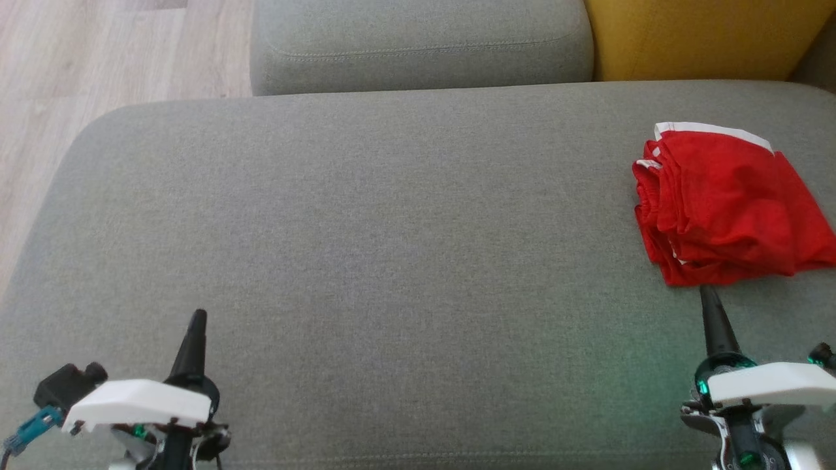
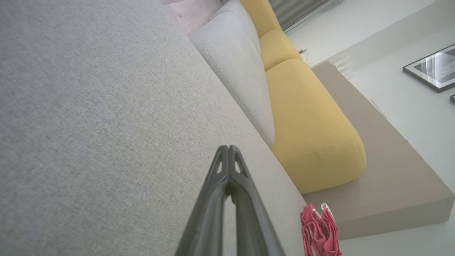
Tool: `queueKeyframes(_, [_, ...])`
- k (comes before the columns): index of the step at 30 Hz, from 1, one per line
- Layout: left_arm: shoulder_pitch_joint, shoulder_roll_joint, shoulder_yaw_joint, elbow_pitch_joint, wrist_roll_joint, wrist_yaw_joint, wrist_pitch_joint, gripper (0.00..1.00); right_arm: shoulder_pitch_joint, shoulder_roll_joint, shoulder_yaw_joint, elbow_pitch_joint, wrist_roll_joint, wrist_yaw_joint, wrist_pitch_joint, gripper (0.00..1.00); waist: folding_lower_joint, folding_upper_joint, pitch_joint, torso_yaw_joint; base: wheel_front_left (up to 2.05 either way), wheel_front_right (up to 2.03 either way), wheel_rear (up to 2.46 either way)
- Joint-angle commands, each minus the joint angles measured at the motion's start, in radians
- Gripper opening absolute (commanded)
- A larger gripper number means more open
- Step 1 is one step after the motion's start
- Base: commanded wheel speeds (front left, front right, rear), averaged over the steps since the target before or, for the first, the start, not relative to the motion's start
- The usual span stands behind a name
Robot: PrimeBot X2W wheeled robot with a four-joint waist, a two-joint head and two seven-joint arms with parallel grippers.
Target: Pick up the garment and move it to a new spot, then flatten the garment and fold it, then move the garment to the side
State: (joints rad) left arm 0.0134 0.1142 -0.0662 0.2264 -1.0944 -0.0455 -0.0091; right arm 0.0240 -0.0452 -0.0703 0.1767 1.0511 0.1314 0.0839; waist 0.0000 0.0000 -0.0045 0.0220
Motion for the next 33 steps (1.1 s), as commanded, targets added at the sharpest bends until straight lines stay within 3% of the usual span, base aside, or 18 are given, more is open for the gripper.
queueKeyframes(1, [-0.056, 0.004, 0.036, -0.028, -0.026, -0.011, 0.006, 0.0, -0.061, -0.015, 0.008, -0.026, 0.032, 0.0, 0.005, 0.0, 0.0, 0.0, 0.0, -0.001, 0.0, 0.0, 0.0])
queueKeyframes(33, [-0.1, -0.036, 0.126, 0.003, -0.361, -0.061, 0.078, 0.0, -0.108, -0.015, -0.017, 0.037, 0.394, -0.001, 0.014, 0.0, 0.0, 0.0, 0.005, -0.015, 0.0, 0.0, 0.0])
